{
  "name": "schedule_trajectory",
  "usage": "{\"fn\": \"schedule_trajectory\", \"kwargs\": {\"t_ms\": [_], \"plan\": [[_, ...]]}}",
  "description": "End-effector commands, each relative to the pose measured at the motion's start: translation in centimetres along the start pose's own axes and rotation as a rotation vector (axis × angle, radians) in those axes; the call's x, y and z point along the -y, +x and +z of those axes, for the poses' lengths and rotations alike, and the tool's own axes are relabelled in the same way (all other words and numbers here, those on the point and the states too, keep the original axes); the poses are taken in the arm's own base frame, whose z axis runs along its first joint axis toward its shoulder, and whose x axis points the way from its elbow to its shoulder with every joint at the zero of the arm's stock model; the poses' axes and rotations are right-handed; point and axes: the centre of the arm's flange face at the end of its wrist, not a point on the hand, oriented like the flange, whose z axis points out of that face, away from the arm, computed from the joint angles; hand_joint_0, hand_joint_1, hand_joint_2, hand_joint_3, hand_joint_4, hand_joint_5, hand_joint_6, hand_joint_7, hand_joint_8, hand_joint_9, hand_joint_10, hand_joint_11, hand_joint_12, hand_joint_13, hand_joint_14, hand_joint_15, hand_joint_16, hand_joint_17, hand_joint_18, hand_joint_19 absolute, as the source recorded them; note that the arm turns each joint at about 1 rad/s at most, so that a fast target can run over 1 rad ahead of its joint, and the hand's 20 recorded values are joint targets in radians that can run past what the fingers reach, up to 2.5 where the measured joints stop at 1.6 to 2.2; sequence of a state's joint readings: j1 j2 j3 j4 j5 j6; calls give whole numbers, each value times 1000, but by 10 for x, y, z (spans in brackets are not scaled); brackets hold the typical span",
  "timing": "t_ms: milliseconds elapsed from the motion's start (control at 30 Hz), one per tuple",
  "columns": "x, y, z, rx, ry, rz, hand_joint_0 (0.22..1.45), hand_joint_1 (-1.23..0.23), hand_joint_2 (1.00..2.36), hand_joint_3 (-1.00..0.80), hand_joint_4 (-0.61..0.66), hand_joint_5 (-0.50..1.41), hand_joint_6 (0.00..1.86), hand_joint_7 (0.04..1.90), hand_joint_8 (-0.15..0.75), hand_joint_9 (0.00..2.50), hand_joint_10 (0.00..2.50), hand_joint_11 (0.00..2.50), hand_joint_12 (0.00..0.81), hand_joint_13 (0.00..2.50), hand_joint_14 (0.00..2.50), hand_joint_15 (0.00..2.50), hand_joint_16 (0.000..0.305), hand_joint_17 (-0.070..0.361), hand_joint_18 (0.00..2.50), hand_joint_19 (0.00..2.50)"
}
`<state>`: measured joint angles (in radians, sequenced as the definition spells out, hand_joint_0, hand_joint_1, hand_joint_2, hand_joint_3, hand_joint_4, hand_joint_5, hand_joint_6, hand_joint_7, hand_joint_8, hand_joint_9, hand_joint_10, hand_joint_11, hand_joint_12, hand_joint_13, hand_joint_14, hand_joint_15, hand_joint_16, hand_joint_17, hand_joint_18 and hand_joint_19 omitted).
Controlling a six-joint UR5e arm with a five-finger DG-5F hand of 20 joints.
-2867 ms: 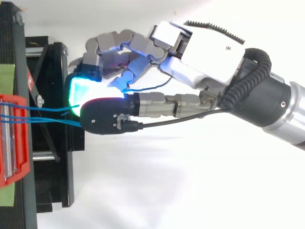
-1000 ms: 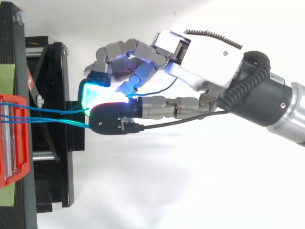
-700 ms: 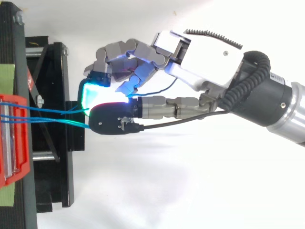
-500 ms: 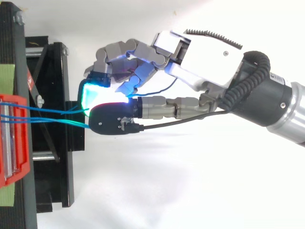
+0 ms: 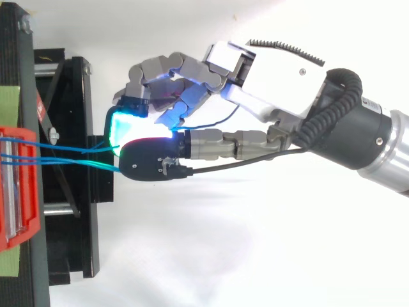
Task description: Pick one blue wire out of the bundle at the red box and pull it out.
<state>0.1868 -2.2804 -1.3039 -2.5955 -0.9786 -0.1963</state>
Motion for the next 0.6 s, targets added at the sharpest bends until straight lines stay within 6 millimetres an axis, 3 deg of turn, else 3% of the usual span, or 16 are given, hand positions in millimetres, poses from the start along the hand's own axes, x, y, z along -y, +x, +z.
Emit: {"fn": "schedule_trajectory", "kwargs": {"t_ms": [0,567], "plan": [[-1,0,0,0,-1,1,619,-794,1023,-4,-70,-81,802,1095,202,1145,20,790,348,514,9,245,45,102,581,328],[1,-1,0,2,1,0,619,-786,1024,-8,-71,-81,803,1094,200,1143,22,783,346,510,9,244,45,102,577,330]]}}
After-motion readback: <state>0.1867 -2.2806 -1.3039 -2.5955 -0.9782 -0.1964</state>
